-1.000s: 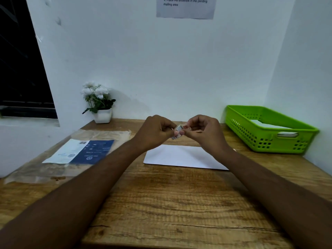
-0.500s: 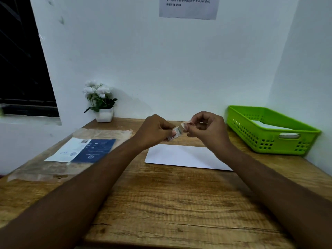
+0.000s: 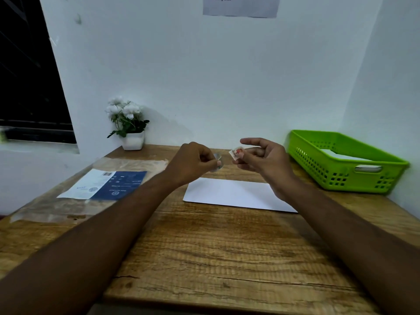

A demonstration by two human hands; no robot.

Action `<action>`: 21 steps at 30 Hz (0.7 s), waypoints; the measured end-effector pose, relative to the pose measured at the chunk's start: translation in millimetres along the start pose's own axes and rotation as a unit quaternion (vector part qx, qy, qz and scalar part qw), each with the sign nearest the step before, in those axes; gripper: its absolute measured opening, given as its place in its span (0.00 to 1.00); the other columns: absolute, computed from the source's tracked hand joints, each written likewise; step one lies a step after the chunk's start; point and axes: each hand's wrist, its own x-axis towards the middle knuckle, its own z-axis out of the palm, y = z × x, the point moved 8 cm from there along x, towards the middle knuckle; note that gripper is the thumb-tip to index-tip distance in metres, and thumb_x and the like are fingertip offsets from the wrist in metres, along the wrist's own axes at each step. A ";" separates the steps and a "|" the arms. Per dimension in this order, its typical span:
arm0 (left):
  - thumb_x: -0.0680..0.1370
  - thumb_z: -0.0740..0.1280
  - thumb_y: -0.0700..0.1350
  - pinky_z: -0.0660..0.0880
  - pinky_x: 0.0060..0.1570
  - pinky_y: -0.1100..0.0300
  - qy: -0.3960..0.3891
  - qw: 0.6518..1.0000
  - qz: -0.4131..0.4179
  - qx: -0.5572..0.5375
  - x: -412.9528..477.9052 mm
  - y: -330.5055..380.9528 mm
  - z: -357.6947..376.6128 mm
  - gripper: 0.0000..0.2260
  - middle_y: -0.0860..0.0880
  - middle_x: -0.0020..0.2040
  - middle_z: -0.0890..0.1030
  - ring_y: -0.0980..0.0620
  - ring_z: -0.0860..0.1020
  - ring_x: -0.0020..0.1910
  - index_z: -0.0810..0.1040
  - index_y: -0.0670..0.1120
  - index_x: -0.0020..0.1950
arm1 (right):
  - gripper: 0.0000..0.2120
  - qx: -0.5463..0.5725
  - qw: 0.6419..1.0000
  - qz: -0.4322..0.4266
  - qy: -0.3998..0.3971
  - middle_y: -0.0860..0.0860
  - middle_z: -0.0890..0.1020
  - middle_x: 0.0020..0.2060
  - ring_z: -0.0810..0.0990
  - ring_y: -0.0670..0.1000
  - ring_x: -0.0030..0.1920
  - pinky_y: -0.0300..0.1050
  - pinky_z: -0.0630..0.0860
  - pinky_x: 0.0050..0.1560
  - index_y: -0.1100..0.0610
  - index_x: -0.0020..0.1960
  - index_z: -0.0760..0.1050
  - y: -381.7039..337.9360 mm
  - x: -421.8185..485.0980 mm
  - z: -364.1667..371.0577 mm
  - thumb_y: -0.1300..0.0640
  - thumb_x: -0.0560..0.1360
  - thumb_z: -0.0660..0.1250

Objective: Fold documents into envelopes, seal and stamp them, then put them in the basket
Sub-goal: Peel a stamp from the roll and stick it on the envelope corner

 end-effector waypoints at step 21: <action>0.68 0.78 0.42 0.76 0.41 0.59 0.058 0.979 -0.122 0.154 37.7 -127.1 -69.6 0.08 0.43 0.41 0.85 0.55 0.78 0.35 0.86 0.42 0.45 | 0.11 -0.022 0.997 0.067 -0.029 0.59 0.86 0.45 0.85 0.54 0.44 0.48 0.83 0.50 0.62 0.56 0.79 16.7 0.5 -0.6 0.67 0.73 0.71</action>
